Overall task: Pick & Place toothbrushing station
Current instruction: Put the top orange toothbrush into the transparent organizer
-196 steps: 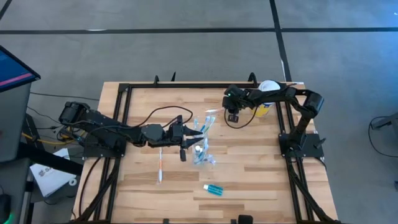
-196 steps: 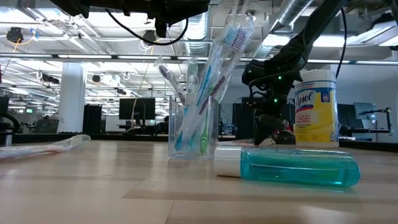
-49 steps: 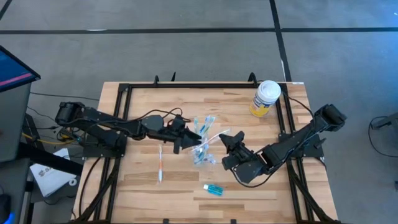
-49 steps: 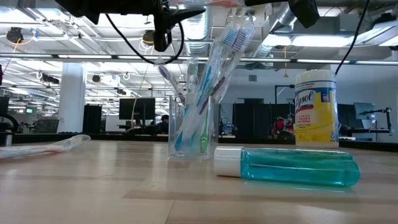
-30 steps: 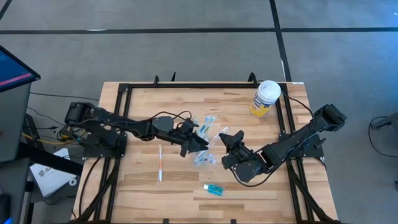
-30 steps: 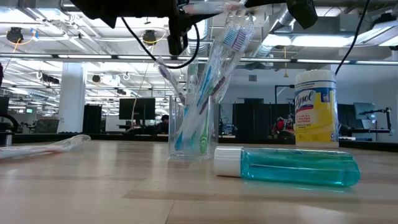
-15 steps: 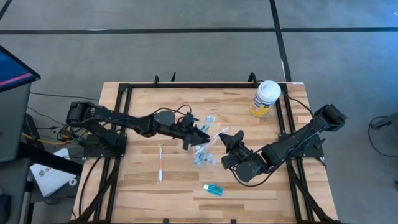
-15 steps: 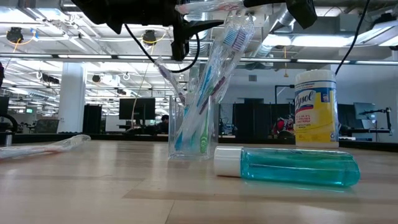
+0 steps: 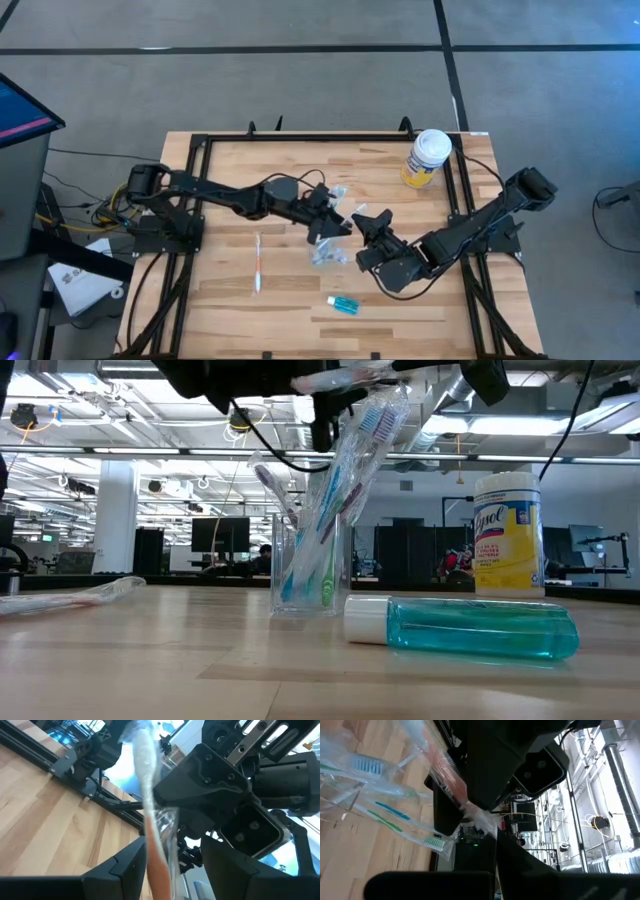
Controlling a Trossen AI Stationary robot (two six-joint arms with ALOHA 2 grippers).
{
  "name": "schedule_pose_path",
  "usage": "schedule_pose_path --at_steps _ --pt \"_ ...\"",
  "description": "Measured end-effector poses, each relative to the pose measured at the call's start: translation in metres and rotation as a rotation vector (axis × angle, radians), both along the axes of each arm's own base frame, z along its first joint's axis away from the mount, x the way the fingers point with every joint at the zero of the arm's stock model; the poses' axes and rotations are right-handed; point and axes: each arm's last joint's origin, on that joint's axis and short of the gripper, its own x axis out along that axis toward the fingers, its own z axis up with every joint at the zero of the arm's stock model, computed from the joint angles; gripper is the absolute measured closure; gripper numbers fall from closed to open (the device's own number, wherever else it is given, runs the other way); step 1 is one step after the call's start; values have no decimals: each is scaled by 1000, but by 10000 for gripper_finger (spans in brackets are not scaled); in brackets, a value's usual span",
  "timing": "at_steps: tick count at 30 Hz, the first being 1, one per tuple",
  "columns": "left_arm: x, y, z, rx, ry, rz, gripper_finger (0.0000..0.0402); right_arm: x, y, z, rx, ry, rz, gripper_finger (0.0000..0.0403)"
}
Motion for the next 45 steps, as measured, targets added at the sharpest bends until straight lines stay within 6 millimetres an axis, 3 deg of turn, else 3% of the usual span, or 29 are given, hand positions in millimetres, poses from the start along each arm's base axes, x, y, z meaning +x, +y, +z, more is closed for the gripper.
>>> schedule_pose_path --at_steps 8,20,32,45 --pt "3 8 4 2 -15 10 236 0 0 0 0 1 1 403" --pt "3 8 4 44 -20 -27 378 0 1 0 2 -1 4 403" --pt "3 9 4 39 -21 -41 392 -1 2 0 -5 10 13 396" --pt "3 8 4 65 -30 -46 387 -12 21 0 -22 -3 54 314"
